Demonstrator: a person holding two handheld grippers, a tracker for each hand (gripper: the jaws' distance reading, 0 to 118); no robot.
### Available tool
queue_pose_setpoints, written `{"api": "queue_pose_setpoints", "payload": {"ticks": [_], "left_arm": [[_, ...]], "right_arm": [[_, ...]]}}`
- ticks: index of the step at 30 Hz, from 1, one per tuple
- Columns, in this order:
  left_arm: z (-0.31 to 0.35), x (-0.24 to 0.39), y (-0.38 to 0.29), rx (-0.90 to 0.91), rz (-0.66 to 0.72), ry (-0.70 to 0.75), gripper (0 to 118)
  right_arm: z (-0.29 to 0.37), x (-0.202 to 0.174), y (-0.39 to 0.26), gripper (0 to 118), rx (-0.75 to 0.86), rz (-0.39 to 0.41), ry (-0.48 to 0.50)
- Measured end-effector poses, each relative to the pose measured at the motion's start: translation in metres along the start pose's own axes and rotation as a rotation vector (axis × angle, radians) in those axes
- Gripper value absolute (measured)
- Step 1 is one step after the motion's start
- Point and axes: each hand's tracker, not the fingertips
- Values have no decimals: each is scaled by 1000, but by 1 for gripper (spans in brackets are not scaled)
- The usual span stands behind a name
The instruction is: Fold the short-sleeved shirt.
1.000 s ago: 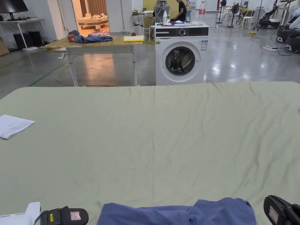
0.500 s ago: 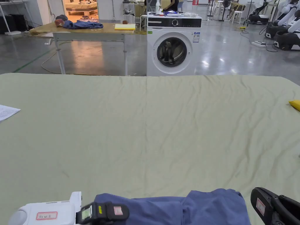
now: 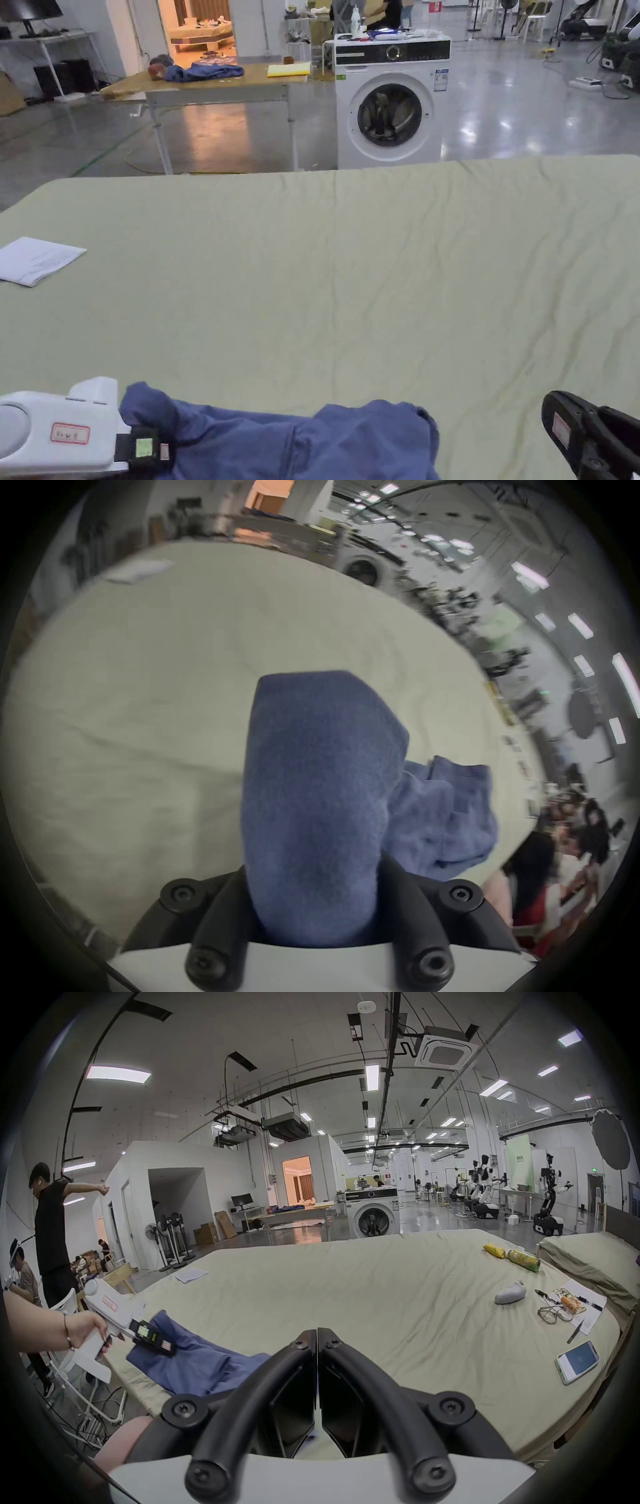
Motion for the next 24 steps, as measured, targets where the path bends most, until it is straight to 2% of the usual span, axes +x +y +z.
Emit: {"api": "queue_pose_setpoints", "payload": {"ticks": [2, 5, 11, 13, 14, 15, 16, 17, 19, 21, 24], "left_arm": [[21, -2, 2, 30, 25, 13, 2], [40, 17, 5, -13, 139, -91, 2], [21, 121, 10, -49, 95, -315, 2], [-2, 153, 15, -76, 65, -335, 2], [-16, 168, 14, -87, 56, -355, 6], [-31, 182, 12, -109, 62, -380, 15], [-46, 194, 9, -143, 89, -407, 36], [-63, 193, 12, -178, 117, -453, 69], [-79, 203, 7, -199, 160, -546, 78], [-73, 202, 6, -123, 178, -619, 81], [-50, 192, 11, -23, 70, -580, 81]], "right_arm": [[1, 1, -3, 0, 4, -16, 14], [3, 5, -6, 0, -2, -30, 24], [15, 16, -6, 0, 21, -55, 12], [19, 21, -5, 0, 24, -70, 0], [22, 23, -5, 0, 25, -74, -9], [24, 25, -5, 0, 27, -76, -17], [27, 28, -5, 0, 28, -76, -25], [28, 30, -5, 0, 29, -76, -32], [31, 35, -6, 0, 26, -80, -46], [33, 39, -7, 0, 28, -88, -55], [34, 45, -8, 0, 30, -94, -67]]}}
